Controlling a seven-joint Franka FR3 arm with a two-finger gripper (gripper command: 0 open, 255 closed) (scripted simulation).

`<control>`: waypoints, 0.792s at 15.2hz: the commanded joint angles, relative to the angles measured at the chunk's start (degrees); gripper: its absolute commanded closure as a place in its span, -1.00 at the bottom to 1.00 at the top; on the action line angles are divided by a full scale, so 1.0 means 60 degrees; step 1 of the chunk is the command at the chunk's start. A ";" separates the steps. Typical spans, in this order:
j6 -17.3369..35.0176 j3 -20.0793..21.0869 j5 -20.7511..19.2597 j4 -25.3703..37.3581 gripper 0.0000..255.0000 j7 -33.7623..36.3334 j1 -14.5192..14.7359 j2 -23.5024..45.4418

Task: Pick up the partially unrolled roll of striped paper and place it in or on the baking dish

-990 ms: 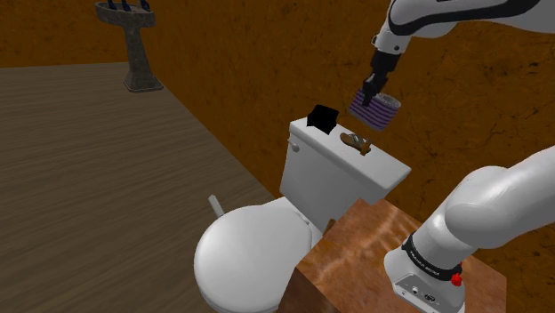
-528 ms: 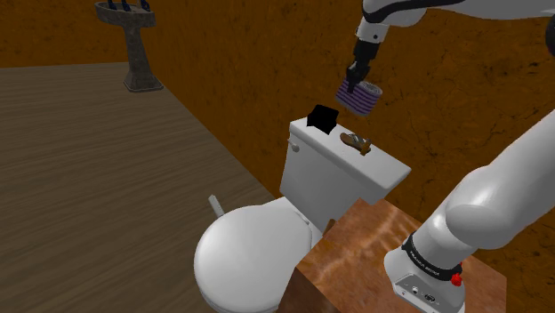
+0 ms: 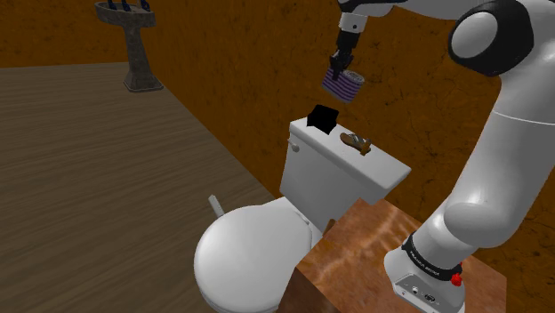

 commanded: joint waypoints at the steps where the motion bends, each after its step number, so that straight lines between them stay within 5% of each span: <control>1: -0.0509 0.0019 0.0345 0.1474 1.00 -0.0099 -0.0217 0.1018; 3: -0.0927 0.0063 0.0574 0.2615 1.00 -0.0148 -0.0446 0.1770; 12: 0.0327 0.0091 0.0525 0.1183 1.00 -0.0176 -0.0296 0.1592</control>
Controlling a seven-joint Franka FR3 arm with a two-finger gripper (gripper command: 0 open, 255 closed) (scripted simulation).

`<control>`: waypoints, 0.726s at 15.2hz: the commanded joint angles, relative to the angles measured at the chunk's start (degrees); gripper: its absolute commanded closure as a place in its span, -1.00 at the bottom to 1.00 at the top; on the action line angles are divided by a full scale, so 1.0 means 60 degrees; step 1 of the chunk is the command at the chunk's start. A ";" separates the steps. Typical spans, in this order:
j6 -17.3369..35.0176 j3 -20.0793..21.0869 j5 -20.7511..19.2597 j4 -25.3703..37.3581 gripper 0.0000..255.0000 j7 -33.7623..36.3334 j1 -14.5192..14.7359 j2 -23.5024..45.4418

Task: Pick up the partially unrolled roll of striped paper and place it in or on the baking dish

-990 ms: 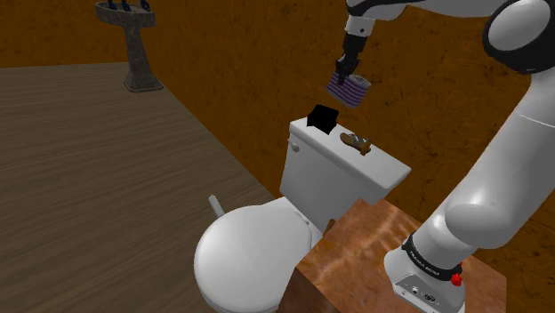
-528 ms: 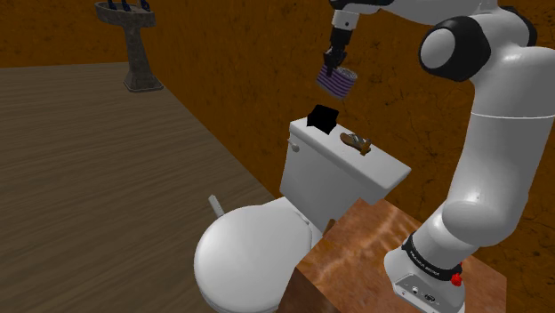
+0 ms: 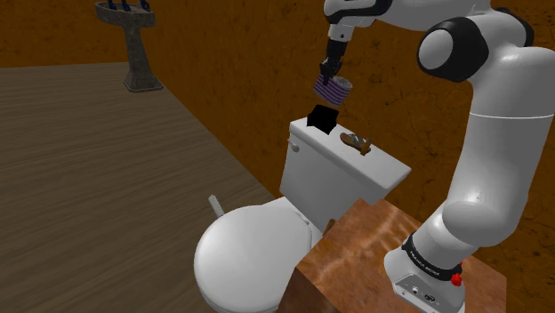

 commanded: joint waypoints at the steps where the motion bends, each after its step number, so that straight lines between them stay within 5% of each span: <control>1: 0.0242 0.0004 0.0010 -0.0213 1.00 -0.0021 0.0007 0.0017; 11: 0.1186 0.0034 0.0049 -0.1112 1.00 -0.0069 0.0068 0.0071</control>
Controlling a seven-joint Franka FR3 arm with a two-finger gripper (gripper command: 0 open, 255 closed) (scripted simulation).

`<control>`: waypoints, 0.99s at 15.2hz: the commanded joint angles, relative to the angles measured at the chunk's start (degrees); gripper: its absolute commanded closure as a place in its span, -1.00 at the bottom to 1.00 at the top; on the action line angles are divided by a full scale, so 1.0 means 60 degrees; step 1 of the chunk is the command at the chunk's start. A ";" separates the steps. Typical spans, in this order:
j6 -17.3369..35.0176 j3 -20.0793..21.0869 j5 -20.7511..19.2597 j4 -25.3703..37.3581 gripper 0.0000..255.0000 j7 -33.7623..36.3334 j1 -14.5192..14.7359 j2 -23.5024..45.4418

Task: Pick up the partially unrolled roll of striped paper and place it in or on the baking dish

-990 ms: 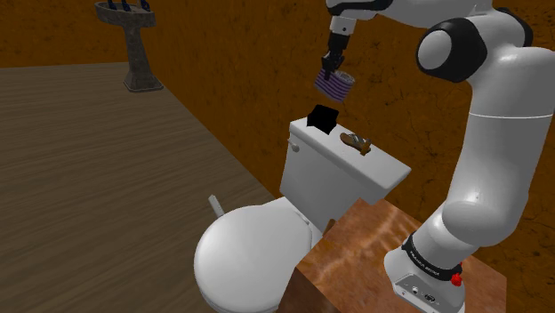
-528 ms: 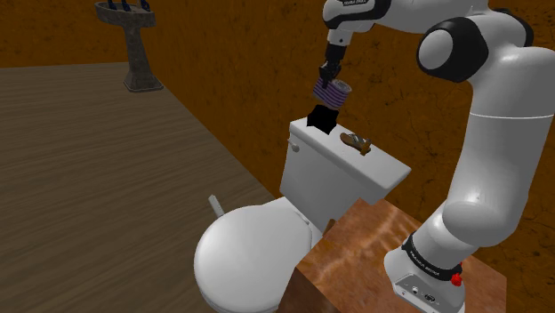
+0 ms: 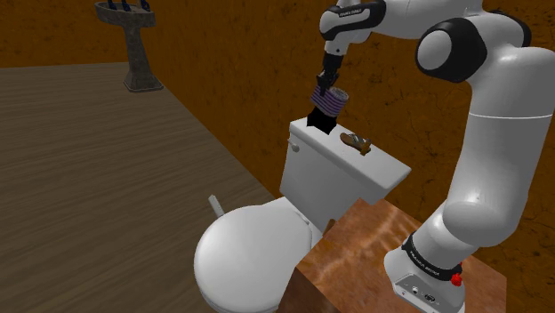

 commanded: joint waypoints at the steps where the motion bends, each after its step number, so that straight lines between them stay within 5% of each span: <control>1: 0.0029 0.0001 0.0003 -0.0013 1.00 -0.0001 0.0001 0.0003; 5: 0.0029 0.0001 0.0003 -0.0013 1.00 -0.0001 0.0001 0.0003; 6: 0.0029 0.0001 0.0003 -0.0014 -1.00 -0.0001 0.0000 0.0003; 11: 0.0029 0.0001 0.0003 -0.0013 -1.00 -0.0001 0.0001 0.0003; 15: -0.1190 -0.0032 -0.0022 0.1220 -1.00 0.0049 -0.0102 0.0010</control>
